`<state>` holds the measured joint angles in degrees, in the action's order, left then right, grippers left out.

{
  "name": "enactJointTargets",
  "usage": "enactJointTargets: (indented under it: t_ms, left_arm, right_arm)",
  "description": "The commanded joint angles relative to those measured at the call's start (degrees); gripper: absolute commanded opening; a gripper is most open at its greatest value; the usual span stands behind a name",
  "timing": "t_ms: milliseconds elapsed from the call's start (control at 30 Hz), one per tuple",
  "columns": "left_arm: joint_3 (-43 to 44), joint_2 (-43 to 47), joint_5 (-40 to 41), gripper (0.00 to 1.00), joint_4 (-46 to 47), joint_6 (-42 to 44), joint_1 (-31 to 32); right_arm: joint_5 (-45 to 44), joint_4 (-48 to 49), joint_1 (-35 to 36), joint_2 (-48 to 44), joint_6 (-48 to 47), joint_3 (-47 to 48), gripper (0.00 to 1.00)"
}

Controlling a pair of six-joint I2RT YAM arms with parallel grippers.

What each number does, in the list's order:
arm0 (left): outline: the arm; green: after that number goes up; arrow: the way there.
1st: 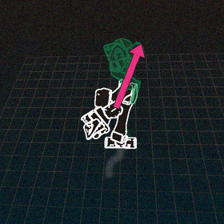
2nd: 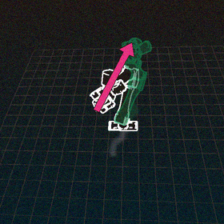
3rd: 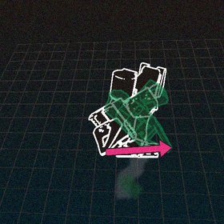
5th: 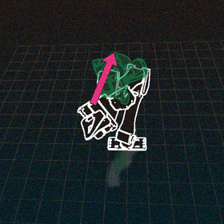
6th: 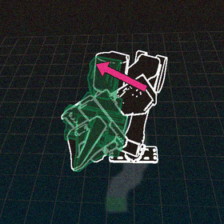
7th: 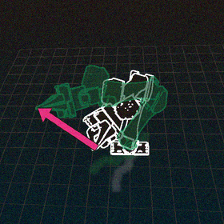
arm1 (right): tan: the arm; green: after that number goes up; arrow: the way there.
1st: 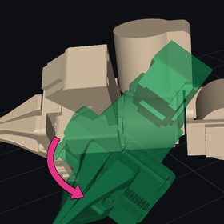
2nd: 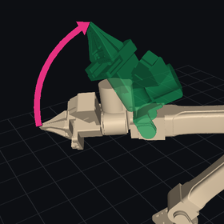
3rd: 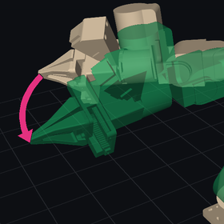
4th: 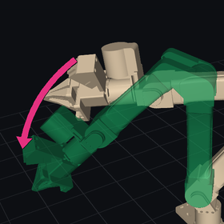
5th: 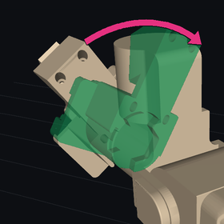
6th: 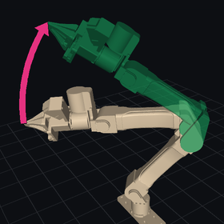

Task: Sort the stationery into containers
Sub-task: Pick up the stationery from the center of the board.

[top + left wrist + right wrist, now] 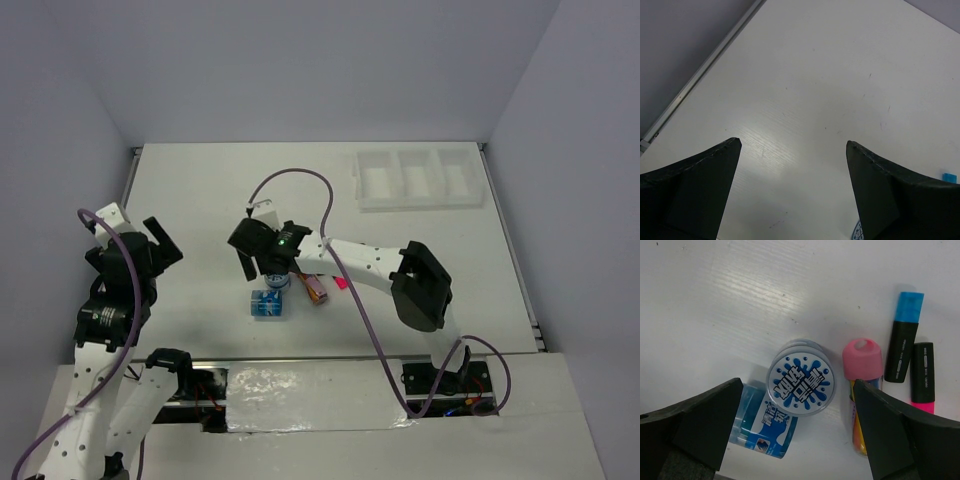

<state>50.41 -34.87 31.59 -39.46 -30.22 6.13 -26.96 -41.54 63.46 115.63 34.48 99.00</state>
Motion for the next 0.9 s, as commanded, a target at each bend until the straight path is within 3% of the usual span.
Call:
enactJointTargets:
  t_ms: [0, 733, 867]
  left_arm:
    - [1.71, -0.28, -0.83, 0.99, 1.76, 0.16, -0.24]
    - [1.62, -0.28, -1.36, 0.99, 1.93, 0.51, -0.24]
    - [1.62, -0.37, -1.53, 0.99, 1.93, 0.51, -0.24]
  right_arm:
    - [0.06, 1.81, -0.88, -1.55, 1.29, -1.26, 1.0]
    - [4.02, 2.69, -2.11, 2.31, 2.79, -3.37, 0.92]
    - [3.58, 2.69, -2.03, 2.67, 3.14, -3.81, 0.82]
